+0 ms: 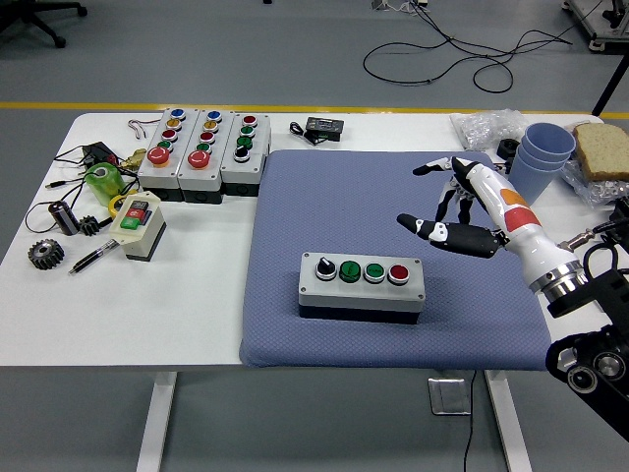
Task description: Pick up the button,place it on the desk,press the button,press the button
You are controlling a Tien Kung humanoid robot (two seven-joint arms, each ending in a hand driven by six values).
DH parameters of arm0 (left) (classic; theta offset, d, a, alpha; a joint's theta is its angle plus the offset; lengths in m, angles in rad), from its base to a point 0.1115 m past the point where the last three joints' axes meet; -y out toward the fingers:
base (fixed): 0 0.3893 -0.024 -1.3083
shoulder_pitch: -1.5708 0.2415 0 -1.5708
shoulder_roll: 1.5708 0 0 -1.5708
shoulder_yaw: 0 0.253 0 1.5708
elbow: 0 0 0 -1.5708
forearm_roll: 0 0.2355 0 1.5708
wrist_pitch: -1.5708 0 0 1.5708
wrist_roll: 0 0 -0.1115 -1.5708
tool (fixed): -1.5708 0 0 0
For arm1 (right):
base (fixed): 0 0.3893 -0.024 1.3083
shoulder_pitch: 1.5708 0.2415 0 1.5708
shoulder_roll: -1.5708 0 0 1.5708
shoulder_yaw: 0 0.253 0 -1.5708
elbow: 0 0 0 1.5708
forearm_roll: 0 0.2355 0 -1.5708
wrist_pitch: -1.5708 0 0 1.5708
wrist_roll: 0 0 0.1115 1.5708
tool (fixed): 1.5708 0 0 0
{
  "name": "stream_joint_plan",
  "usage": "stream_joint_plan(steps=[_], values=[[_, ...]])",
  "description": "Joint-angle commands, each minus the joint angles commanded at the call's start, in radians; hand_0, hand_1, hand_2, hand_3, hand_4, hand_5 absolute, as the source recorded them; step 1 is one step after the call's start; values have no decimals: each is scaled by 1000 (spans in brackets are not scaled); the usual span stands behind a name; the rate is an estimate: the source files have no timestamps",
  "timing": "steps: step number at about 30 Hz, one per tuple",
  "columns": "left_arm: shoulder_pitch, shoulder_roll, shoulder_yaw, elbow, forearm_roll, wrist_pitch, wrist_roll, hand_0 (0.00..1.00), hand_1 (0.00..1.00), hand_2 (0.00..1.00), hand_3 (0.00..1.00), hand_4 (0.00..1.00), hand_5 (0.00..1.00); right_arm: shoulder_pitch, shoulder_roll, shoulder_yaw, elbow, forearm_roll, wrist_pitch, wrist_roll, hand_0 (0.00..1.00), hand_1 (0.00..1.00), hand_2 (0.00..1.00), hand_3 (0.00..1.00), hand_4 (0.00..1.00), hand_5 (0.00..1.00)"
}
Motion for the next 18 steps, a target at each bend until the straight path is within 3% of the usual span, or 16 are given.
stream_joint_plan(steps=[3, 5, 8, 16, 18], values=[[0, 0, -3, 0, 5, 0, 1, 595, 632, 673, 541, 340, 679, -11, 1, 23, -14, 127, -25, 49, 740, 702, 742, 734, 845, 460], [1, 0, -4, 0, 7, -1, 2, 595, 632, 673, 541, 340, 679, -15, 2, 36, -26, 209, -26, 56, 741, 699, 738, 718, 792, 411], [2, 0, -9, 0, 14, -1, 3, 595, 632, 673, 541, 340, 679, -25, 1, 65, -54, 332, -18, 51, 741, 699, 738, 718, 792, 411], [6, 0, -15, 0, 26, -3, 4, 595, 632, 672, 540, 340, 680, -67, 12, 138, -87, 670, 17, -26, 693, 659, 698, 684, 753, 351], [6, 0, -14, 0, 26, -3, 4, 595, 632, 672, 541, 341, 681, -74, 21, 154, -96, 752, 3, -54, 650, 623, 682, 666, 732, 333]])
